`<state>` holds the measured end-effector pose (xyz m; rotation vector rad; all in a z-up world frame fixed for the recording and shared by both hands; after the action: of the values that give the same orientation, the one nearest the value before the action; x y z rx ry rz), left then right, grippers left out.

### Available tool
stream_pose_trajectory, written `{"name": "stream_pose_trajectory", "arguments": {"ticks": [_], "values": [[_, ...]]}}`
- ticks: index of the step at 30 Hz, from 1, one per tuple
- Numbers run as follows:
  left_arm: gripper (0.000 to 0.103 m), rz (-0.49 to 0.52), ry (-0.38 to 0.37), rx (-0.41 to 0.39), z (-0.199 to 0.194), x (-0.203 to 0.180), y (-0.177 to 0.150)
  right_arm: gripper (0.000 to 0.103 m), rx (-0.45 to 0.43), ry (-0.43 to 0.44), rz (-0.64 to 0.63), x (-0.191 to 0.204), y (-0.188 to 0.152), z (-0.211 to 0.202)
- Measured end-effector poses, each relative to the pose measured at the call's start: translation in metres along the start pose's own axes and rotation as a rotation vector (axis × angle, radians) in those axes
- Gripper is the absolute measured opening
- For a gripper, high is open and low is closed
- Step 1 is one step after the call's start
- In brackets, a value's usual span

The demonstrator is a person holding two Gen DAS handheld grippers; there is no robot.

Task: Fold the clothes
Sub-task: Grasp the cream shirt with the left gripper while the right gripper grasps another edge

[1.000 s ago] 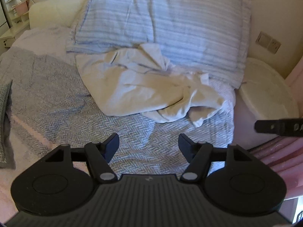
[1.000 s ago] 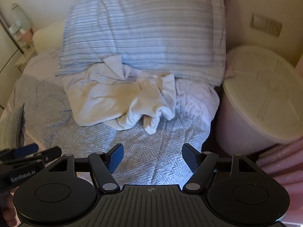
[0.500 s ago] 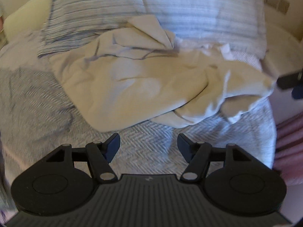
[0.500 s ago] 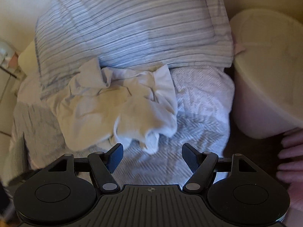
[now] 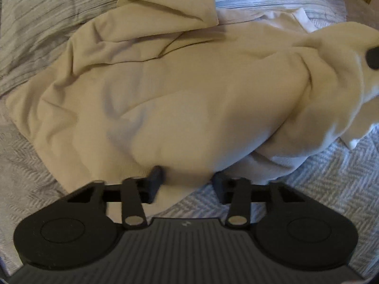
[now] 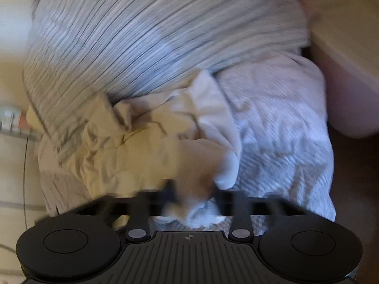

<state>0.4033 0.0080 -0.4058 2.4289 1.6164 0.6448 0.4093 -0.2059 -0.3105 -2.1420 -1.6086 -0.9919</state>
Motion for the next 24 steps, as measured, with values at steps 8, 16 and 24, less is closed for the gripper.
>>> {"name": "stream_pose_trajectory", "arguments": {"ticks": [8, 16, 24], "values": [[0.010, -0.305, 0.050, -0.136, -0.088, 0.059, -0.002, 0.011, -0.042, 0.193, -0.242, 0.092, 0.032, -0.029], [0.001, -0.588, 0.265, -0.332, -0.264, 0.127, -0.060, 0.010, 0.040, 0.498, -0.318, 0.205, -0.005, -0.078], [0.001, -0.820, 0.520, -0.406, -0.448, 0.125, -0.226, 0.010, 0.284, 0.774, -0.430, 0.310, -0.156, -0.149]]}}
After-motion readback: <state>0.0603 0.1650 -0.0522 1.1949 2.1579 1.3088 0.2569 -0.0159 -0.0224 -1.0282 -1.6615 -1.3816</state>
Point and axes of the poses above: each gripper's, at about its wrist camera, not at the fingertips, and z roughly the way its jaws point, x to its left, y to its top, the point moved 10 cm from there along z, roughly the way its jaws point, and after that the axes turned 6 degrees about y, right-handed, at the moved point
